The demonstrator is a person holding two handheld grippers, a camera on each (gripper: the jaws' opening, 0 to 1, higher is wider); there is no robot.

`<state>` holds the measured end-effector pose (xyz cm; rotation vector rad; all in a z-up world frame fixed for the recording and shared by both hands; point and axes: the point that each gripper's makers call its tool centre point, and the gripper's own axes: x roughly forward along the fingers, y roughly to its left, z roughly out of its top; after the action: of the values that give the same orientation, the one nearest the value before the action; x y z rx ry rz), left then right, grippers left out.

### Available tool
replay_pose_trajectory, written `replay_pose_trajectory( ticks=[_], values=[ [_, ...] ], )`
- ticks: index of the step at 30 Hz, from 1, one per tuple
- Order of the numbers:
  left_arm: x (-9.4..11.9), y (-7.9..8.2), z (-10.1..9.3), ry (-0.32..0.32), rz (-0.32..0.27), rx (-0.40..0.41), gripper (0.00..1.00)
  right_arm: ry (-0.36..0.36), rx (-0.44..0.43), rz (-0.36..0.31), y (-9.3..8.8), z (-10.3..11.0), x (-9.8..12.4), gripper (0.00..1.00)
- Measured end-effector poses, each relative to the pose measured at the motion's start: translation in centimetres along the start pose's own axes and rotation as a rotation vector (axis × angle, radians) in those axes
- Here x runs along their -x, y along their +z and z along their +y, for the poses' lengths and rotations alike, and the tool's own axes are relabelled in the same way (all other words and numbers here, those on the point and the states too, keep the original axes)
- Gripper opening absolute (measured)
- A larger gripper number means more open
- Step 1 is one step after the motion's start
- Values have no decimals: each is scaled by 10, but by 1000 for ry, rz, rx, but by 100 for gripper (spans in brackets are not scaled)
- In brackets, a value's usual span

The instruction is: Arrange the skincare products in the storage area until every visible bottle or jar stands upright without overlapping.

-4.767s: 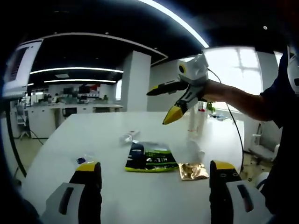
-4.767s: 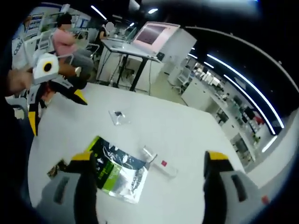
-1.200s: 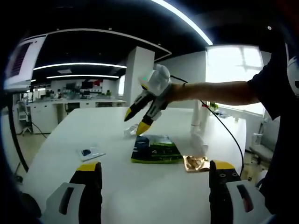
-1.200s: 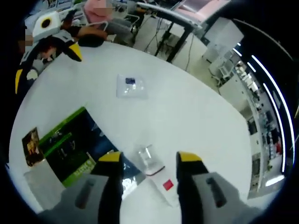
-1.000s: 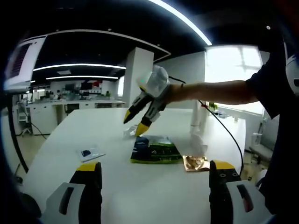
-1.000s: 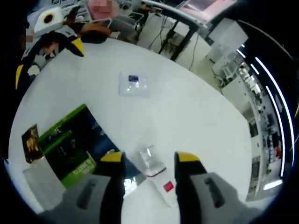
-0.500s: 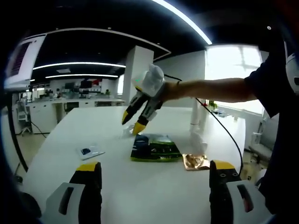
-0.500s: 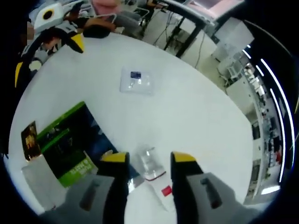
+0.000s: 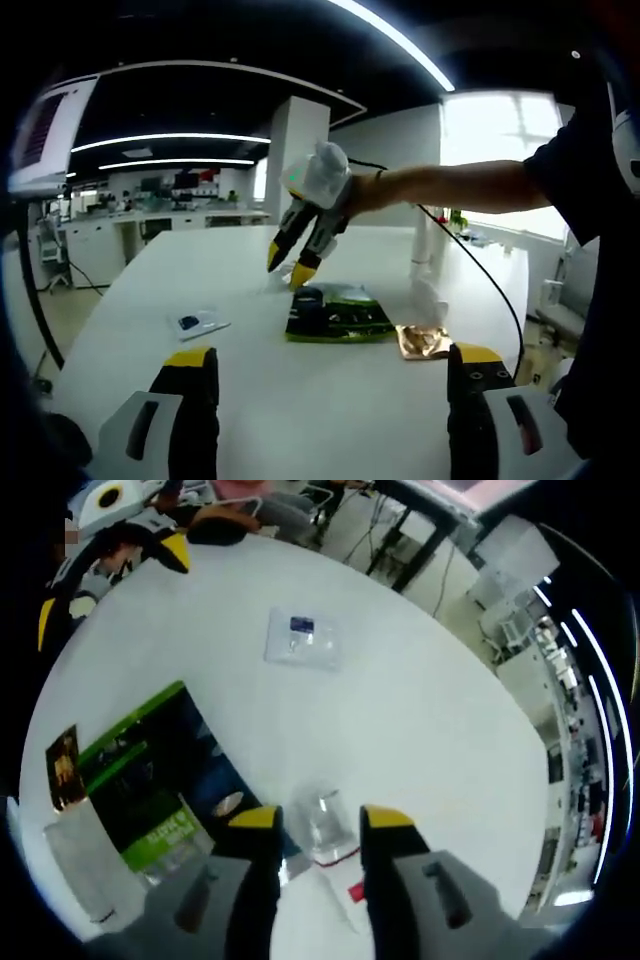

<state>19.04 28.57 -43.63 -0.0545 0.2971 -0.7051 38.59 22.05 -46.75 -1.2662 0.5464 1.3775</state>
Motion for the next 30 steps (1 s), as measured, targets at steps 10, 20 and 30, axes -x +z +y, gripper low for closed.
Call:
replay_pose_trajectory(
  ticks=[10, 20, 30],
  values=[
    [0, -3, 0, -5, 10, 3, 95, 28, 11, 15, 0, 2, -3, 26],
    [-2, -5, -4, -20, 16, 1, 95, 53, 10, 18, 0, 0, -6, 26],
    [-3, -6, -7, -30, 19, 7, 94, 82, 24, 27, 1, -1, -8, 23]
  ],
)
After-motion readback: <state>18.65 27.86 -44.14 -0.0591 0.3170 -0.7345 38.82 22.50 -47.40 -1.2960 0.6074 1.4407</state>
